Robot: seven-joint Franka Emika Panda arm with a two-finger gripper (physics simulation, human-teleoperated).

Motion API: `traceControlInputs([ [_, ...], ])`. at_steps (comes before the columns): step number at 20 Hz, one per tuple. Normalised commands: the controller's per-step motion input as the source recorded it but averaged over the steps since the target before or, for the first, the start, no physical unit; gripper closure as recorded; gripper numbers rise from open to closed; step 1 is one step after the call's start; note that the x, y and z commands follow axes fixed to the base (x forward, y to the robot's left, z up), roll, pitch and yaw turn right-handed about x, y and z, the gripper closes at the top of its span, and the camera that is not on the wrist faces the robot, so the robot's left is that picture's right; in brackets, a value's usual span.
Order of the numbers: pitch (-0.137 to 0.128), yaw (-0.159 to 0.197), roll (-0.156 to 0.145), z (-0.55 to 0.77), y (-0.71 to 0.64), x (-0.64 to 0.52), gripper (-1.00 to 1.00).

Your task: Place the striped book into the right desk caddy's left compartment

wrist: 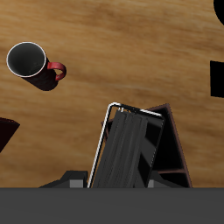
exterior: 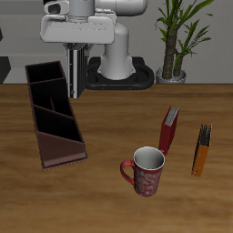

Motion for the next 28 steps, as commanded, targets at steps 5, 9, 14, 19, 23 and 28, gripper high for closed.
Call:
traceControlInputs([
  [5,-0.003,0.027,-0.017,-0.09,-0.20,-0.14,1.00],
  [9,-0.012,0.002,-0.038,0.02,-0.25,-0.05,1.00],
  [14,-0.013,-0.013,-0.038,-0.01,-0.15,0.03,1.00],
  [19,0.000,-0.012,-0.020,-0.06,-0.10,0.04,1.00],
  [23,0.022,-0.033,-0.027,-0.14,-0.14,0.05,1.00],
  [28,0.014,-0.019,-0.021,-0.11,-0.08,0.04,1.00],
])
